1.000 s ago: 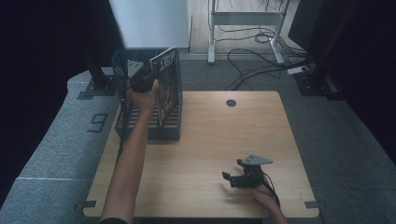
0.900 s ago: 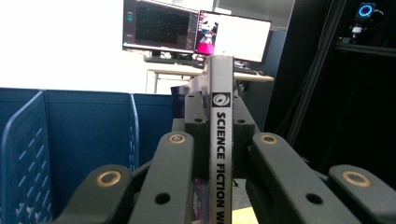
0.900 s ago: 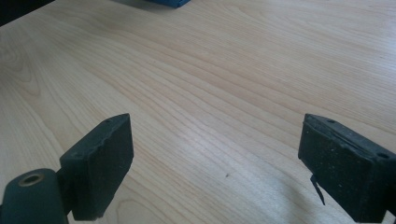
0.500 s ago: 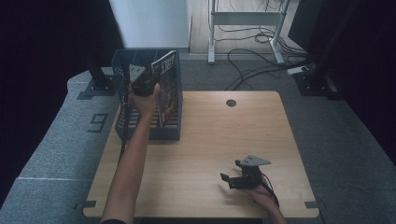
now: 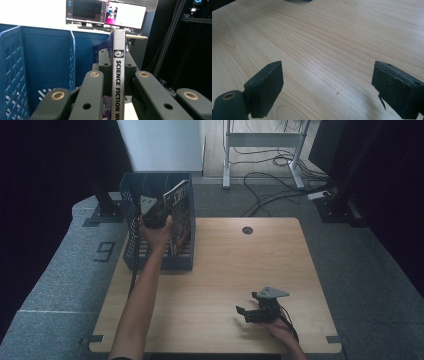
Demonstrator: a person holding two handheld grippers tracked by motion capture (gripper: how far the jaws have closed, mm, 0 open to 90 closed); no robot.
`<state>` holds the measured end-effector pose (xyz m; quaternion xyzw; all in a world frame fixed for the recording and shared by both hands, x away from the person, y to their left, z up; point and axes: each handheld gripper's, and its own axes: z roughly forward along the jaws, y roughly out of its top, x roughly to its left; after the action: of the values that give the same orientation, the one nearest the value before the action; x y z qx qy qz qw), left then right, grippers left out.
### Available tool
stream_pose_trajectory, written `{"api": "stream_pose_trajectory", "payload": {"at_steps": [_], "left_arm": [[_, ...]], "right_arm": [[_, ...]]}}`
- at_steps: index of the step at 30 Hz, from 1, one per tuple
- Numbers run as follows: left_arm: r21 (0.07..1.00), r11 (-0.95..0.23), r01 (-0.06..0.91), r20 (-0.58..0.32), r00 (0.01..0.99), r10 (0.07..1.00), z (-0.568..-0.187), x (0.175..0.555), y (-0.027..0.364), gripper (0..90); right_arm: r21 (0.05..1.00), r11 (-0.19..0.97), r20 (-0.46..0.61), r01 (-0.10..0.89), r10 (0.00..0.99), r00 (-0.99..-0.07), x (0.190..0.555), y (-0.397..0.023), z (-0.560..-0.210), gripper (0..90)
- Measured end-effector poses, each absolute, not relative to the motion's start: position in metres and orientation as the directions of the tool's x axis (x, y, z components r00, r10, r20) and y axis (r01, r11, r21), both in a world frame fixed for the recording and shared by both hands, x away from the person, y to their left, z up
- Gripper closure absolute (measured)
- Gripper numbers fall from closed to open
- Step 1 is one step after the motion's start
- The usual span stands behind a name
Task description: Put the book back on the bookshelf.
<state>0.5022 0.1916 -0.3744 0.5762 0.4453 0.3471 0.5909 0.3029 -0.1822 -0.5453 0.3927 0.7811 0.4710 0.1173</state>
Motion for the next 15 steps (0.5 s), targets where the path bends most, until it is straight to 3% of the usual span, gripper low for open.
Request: {"api": "stream_pose_trajectory", "payload": {"at_steps": [15], "left_arm": [[0.986, 0.063, 0.152, -0.115, 0.366, 0.924, -0.386, 0.474, 0.203, 81.2]], "right_arm": [[0.826, 0.263, 0.178, 0.498, 0.717, -0.674, 0.302, -0.177, -0.545, 9.8]]}}
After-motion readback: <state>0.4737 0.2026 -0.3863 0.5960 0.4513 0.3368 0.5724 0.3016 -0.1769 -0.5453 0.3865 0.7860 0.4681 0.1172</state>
